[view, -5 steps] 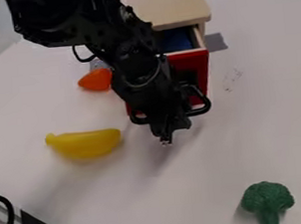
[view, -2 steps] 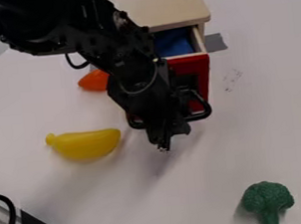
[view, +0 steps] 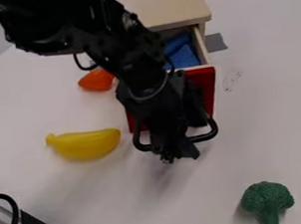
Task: OPENS A SMALL BOX
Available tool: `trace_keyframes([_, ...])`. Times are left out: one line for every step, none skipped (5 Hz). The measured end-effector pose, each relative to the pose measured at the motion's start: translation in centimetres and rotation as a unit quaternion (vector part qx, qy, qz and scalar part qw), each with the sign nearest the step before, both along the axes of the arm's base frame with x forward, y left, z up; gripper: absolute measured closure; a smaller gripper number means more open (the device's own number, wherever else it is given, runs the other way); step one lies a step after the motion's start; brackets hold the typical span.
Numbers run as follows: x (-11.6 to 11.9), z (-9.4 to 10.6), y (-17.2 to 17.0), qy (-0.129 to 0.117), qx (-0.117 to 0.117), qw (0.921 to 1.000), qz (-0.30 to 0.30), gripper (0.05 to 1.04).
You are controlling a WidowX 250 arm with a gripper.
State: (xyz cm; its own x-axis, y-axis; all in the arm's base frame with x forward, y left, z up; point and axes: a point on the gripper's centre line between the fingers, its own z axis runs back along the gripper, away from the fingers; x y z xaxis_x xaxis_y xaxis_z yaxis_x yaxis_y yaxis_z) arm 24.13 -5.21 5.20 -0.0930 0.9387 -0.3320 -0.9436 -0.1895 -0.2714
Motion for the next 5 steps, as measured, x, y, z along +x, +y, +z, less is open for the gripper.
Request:
trace_keyframes([2.2, 2.5, -0.2, -0.029, -0.011, 0.9992, -0.027, 0.065])
trace_keyframes([3.9, 4.6, -0.1, -0.068, -0.012, 0.9951, -0.071, 0.077])
trace_keyframes([4.6, 6.8, -0.4, -0.101, 0.001, 0.9779, -0.183, 0.082])
trace_keyframes([3.7, 8.3, -1.0, -0.113, 0.013, 0.9483, -0.296, 0.083])
trace_keyframes([1.5, 9.8, -1.6, -0.118, 0.037, 0.9145, -0.385, 0.083])
